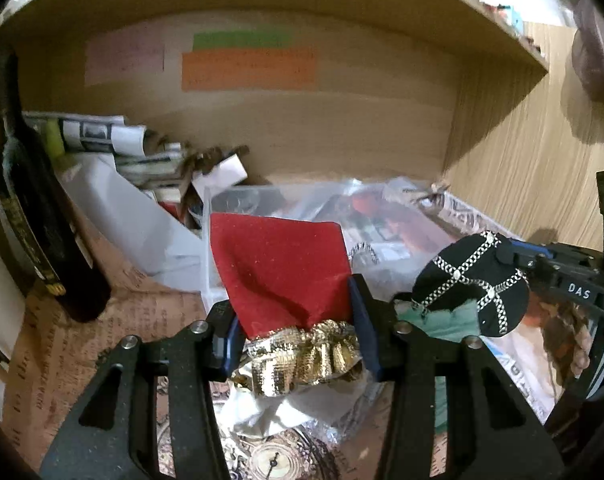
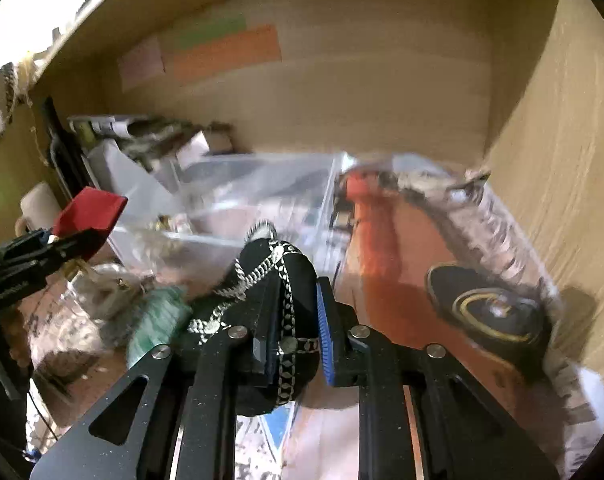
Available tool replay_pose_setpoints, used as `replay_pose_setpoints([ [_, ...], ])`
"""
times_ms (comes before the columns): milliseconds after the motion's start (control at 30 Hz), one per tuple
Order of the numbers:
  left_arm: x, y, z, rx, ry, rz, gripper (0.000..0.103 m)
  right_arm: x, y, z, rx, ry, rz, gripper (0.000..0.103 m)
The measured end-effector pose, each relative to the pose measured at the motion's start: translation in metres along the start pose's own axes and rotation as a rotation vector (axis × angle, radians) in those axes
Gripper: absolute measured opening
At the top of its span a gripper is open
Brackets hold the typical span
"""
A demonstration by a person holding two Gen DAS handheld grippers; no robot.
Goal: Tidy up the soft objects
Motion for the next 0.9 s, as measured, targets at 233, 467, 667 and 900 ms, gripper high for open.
replay_pose_setpoints([
  [233, 0.023, -0.011, 0.004, 0.012, -0.012, -0.059, 0.047, 0.030, -0.022, 0.004, -0.004, -0.021, -0.107, 0.008],
  [467, 0.034, -0.012, 0.009, 0.020, -0.023, -0.081, 0.047, 0.041, -0.020, 0.004, -0.015, -0.036, -0.110, 0.008],
  [667, 0.026, -0.007, 0.009, 0.023, -0.023, -0.053, 0.047, 0.008, 0.017, -0.031, -0.129, 0.010, 0.031, 0.063],
  [900, 0.015, 0.004, 0.011, 0.018, -0.035, -0.002, 0.047, -0.022, 0.016, -0.065, -0.043, 0.169, 0.115, 0.063],
])
Point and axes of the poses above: each gripper's, at about its wrist camera, not at the fingertips, and y roughly the way its jaws point, z to its left, x to its top, the point moved 6 cm from there along y, roughly the way its jaws point, and after that the axes turned 3 degrees about z, right-handed, at the moved point
